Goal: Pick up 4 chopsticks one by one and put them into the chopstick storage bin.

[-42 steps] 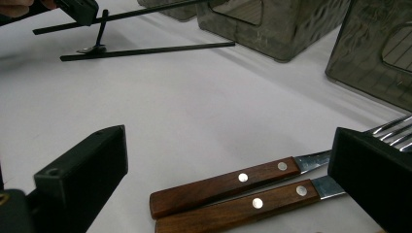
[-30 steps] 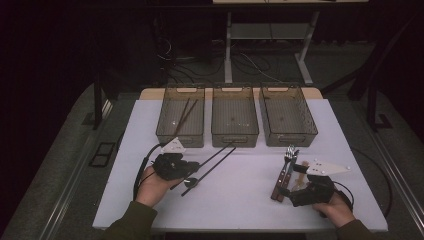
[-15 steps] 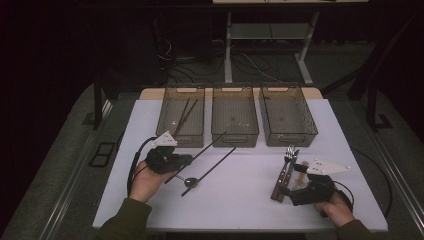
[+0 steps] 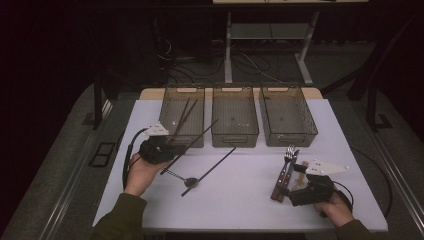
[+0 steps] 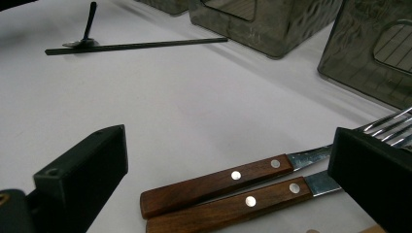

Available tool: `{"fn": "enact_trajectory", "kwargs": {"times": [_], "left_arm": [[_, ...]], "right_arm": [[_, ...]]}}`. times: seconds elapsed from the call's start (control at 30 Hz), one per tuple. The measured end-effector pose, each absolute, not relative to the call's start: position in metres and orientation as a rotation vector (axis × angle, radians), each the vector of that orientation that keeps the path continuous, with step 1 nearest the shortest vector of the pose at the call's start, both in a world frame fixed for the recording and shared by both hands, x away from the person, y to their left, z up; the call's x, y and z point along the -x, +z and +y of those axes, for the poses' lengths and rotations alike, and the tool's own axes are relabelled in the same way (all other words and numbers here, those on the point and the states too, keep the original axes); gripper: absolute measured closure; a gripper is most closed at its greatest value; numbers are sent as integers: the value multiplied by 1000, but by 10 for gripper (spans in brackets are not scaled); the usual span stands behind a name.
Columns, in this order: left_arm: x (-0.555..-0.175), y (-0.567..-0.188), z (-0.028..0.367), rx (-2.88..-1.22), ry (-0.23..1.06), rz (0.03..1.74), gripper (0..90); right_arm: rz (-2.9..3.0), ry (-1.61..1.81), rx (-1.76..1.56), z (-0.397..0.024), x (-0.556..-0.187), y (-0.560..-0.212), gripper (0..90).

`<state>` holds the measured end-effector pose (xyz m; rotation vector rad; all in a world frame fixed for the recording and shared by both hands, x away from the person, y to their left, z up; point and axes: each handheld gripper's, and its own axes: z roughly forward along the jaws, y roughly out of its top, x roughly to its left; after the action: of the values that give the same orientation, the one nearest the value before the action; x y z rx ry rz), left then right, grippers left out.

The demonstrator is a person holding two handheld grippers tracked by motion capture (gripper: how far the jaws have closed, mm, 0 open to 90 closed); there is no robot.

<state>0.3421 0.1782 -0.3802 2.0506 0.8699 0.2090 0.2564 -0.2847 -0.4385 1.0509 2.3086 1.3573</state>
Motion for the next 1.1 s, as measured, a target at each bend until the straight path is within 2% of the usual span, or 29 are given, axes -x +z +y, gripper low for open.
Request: {"fn": "enact_trajectory", "kwargs": {"times": [0.53, 1.1], "left_arm": [[-363, -370, 189, -1991, 247, 924, 860], [-403, -352, 186, -1956, 301, 992, 859]], "right_arm": [[2309, 1349, -1056, -285, -256, -439, 5], [2307, 1353, -1063, -286, -255, -439, 5]]}}
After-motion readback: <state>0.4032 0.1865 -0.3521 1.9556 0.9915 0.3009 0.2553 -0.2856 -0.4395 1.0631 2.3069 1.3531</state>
